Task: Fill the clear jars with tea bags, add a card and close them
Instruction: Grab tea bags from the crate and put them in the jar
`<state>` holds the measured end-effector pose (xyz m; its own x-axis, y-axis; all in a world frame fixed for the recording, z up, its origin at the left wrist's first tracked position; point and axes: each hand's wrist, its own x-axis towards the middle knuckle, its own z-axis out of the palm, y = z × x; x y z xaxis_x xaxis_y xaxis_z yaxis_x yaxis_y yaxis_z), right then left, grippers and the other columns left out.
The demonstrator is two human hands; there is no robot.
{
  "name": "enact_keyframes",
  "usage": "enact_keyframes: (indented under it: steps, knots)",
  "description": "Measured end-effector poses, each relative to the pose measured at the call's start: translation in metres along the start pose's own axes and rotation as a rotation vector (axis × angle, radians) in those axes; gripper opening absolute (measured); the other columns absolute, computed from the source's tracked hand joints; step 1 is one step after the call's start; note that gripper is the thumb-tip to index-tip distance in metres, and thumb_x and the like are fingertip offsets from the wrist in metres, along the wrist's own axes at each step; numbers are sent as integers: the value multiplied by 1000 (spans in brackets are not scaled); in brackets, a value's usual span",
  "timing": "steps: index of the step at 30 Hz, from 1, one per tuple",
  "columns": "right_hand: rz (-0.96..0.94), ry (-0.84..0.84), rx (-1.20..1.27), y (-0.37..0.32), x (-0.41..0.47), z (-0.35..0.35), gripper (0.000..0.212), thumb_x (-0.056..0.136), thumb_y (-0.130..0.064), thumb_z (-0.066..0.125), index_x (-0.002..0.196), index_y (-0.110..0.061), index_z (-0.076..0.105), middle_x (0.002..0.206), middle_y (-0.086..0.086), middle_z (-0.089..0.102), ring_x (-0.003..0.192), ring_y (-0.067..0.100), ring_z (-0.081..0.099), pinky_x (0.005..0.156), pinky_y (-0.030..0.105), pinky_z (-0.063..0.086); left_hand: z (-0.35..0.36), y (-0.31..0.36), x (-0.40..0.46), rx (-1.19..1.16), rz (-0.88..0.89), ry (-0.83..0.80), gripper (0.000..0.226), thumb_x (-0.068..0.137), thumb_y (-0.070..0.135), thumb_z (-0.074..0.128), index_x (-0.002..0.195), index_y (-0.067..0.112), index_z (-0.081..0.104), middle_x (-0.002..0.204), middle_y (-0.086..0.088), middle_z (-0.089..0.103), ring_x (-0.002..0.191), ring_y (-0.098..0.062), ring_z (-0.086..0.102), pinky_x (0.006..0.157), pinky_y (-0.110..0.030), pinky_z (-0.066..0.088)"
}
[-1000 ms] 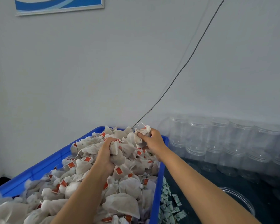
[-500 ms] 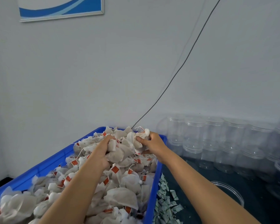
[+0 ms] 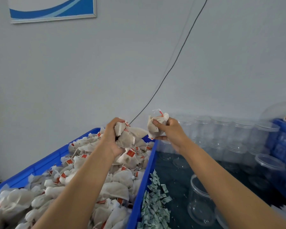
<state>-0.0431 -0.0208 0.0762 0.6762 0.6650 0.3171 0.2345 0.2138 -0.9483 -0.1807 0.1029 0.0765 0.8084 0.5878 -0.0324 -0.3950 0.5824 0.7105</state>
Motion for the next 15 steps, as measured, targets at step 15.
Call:
enact_keyframes:
  steps: [15]
  knots:
    - [23,93,41,-23,-70,-88,12,88,-19,68,97,-12,65,93,2,71,78,13,71,64,34,59,60,-78,-26,12,-37,-64,28,83,15,52,54,13,50,53,1,45,42,-13,44,46,-19,39]
